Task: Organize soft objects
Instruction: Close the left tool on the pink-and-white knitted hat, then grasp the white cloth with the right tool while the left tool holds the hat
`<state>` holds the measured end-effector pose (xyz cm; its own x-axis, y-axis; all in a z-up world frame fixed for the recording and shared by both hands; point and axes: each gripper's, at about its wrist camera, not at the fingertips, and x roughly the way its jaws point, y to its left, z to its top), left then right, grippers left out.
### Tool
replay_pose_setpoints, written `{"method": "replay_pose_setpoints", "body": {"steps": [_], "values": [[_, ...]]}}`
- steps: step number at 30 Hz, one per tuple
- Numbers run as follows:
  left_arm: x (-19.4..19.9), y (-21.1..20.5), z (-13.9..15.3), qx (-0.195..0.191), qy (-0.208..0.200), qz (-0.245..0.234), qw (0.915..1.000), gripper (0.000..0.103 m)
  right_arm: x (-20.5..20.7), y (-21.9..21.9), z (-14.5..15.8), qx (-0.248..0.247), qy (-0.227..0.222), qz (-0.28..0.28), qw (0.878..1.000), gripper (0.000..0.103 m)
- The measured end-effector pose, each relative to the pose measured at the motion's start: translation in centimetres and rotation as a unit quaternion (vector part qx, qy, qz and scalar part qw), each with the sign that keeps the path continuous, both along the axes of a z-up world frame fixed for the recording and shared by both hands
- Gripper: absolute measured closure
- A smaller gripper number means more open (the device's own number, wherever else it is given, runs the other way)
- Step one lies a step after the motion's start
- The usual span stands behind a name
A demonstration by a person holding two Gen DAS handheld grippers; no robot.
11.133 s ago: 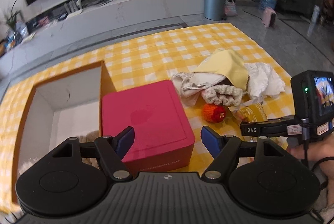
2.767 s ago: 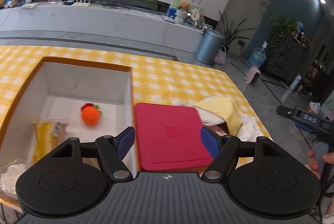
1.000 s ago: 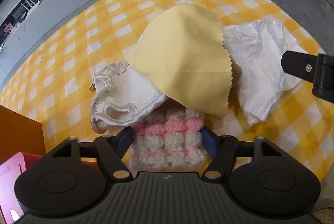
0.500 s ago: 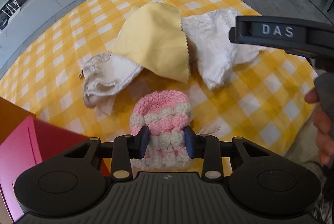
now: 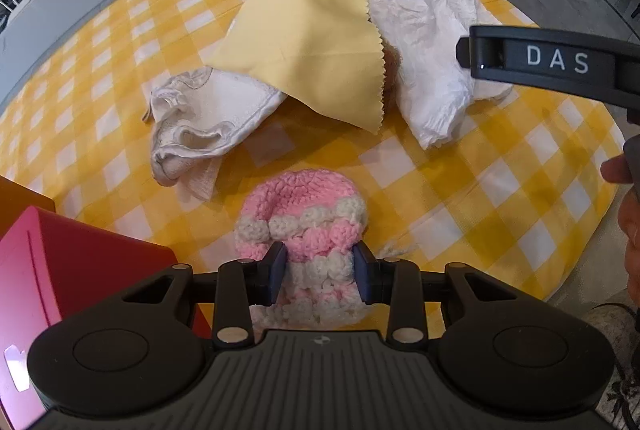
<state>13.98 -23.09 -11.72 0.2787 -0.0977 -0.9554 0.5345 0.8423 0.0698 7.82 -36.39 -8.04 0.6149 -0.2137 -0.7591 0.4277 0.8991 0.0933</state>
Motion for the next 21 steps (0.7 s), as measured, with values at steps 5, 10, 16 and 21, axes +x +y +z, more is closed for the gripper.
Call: {"method": "replay_pose_setpoints", "body": {"steps": [5,10,16,21], "values": [[0.8,0.7,-0.1,-0.016,0.020,0.003,0.9997,0.063,1.7,2.3,-0.5,-0.045,0.011,0.071,0.996,0.003],[0.8,0.7,-0.2,-0.020,0.021,0.001,0.9996,0.062,3.9,3.5,-3.1,-0.045,0.086,0.109,0.989,0.003],[0.5,0.6,-0.4,-0.015,0.014,-0.010,0.9997,0.062,4.2,2.3,-4.8,-0.032,0.119,0.090,0.988,0.016],[0.2,0.3,-0.5,-0.008,0.007,-0.018,0.9998,0.061,3.6,1.8,-4.0,-0.018,0.107,0.083,0.991,0.067]]}}
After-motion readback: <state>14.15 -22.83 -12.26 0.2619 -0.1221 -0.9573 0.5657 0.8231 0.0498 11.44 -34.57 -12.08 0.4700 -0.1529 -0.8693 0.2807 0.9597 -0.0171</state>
